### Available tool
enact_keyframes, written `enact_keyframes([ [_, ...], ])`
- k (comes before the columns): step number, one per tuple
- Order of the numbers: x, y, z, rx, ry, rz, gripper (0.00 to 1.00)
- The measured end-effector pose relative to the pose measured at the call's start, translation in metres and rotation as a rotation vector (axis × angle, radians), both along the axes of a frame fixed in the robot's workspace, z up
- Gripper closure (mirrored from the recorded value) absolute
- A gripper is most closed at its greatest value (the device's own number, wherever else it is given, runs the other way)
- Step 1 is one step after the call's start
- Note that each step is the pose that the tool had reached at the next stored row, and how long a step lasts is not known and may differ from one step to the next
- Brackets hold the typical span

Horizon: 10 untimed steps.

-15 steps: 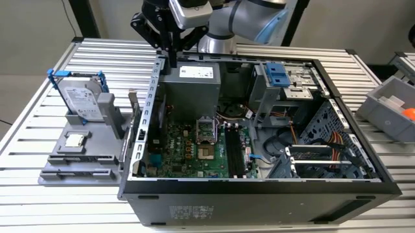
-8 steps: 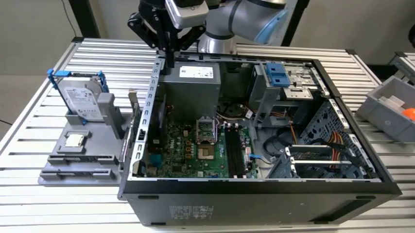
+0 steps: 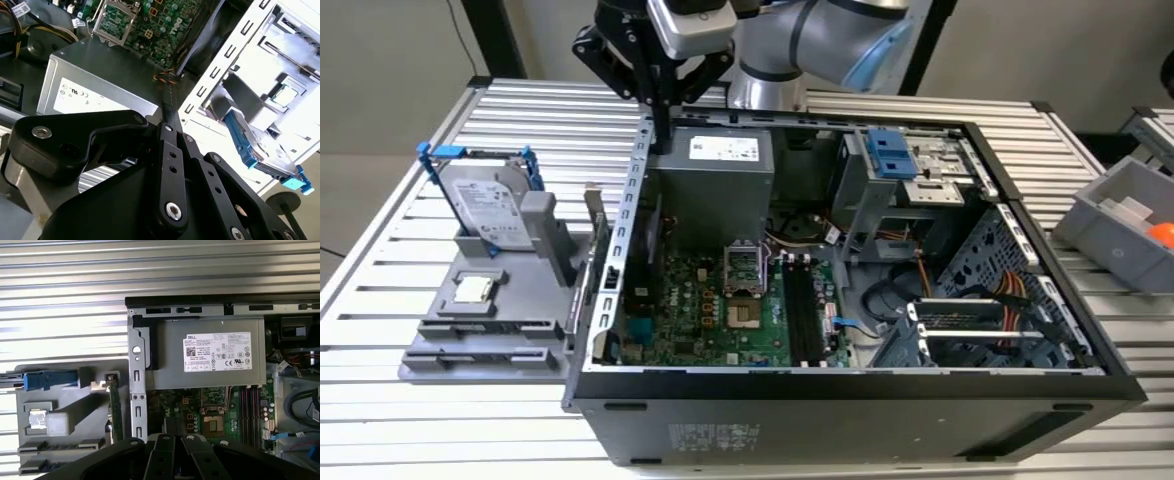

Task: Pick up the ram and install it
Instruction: 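Reach for the ram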

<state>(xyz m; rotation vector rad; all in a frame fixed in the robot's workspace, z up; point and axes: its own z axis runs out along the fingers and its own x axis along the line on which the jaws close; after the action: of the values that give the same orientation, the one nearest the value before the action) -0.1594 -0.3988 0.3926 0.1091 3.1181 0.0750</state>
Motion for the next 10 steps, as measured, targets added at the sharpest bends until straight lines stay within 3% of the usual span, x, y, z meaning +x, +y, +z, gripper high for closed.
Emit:
enact_keyframes([
  [10, -0.0127, 0.0, 0.0, 0.0, 0.0, 0.0, 1.0],
])
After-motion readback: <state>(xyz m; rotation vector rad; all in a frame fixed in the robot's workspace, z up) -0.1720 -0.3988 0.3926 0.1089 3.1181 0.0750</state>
